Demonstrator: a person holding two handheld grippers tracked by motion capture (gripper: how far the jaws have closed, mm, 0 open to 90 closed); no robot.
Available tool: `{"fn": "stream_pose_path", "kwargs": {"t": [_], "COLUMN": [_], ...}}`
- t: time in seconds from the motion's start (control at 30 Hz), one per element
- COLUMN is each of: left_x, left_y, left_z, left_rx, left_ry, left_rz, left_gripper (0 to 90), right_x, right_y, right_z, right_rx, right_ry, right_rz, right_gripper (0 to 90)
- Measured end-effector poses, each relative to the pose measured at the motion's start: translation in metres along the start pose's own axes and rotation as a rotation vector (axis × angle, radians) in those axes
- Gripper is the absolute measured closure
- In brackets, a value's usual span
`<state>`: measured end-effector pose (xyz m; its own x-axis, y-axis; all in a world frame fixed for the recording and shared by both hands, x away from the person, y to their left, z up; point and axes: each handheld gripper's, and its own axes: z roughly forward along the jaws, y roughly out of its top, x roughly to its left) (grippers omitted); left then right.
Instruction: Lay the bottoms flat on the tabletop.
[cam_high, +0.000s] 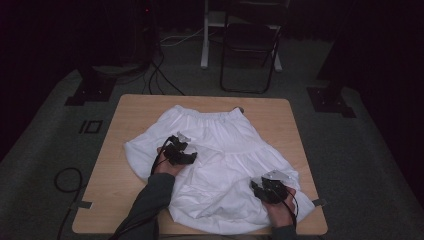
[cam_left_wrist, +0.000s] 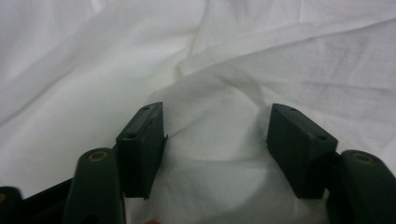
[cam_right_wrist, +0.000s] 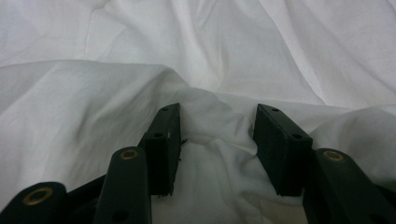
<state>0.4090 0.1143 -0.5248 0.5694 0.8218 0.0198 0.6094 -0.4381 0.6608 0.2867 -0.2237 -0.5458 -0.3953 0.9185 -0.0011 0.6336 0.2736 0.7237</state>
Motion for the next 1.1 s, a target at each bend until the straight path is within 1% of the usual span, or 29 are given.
{"fn": "stream_pose_path", "kwargs": {"t": [0.03,0.1,0.13,0.2,0.3,0.37,0.47,0.53,0.63,0.7,0.73,0.87,0.97,1.1], "left_x": [0.0,0.0,0.0,0.0,0.0,0.0,0.001,0.002,0.006,0.01,0.01,0.019,0.026,0.031], "left_y": [-0.001,-0.003,-0.004,-0.005,-0.007,-0.01,-0.014,-0.019,-0.028,-0.035,-0.035,-0.052,-0.067,-0.085], "left_z": [0.001,0.0,-0.001,-0.002,-0.006,-0.009,-0.015,-0.02,-0.027,-0.033,-0.033,-0.049,-0.059,-0.072], "left_rx": [0.0,0.005,0.005,0.014,0.001,-0.01,-0.019,-0.017,-0.028,-0.026,-0.026,-0.033,-0.027,-0.027], "left_ry": [0.001,-0.005,-0.009,-0.01,-0.003,0.01,0.024,0.039,0.055,0.07,0.07,0.105,0.112,0.126], "left_rz": [-0.011,-0.017,-0.02,-0.009,-0.021,-0.024,-0.018,-0.017,-0.036,-0.038,-0.038,-0.073,-0.112,-0.135], "left_gripper": [39.5,43.9,48.5,57.8,72.2,78.1,80.8,81.5,81.7,81.8,81.8,81.9,81.9,81.9], "right_x": [0.0,0.001,0.001,0.0,0.0,0.0,0.0,0.0,0.0,0.0,0.0,0.0,0.0,0.0], "right_y": [0.0,0.0,0.0,0.0,-0.001,-0.001,-0.001,-0.001,-0.001,-0.001,-0.001,-0.001,-0.001,0.0], "right_z": [0.0,0.0,0.0,0.0,0.0,0.0,0.0,0.0,0.0,0.0,0.0,0.0,0.0,0.0], "right_rx": [-0.001,-0.002,-0.002,-0.003,-0.004,-0.005,-0.004,-0.004,-0.004,-0.004,-0.004,-0.003,-0.003,-0.003], "right_ry": [0.0,-0.001,-0.002,-0.002,-0.001,-0.001,-0.001,-0.001,-0.003,-0.005,-0.005,-0.011,-0.011,-0.014], "right_rz": [-0.001,-0.001,-0.003,-0.003,-0.003,-0.004,-0.003,-0.004,-0.004,-0.003,-0.003,0.0,0.0,0.0], "right_gripper": [51.1,51.0,51.0,51.0,51.0,51.0,51.0,51.1,51.3,51.9,51.9,53.0,53.2,53.5]}}
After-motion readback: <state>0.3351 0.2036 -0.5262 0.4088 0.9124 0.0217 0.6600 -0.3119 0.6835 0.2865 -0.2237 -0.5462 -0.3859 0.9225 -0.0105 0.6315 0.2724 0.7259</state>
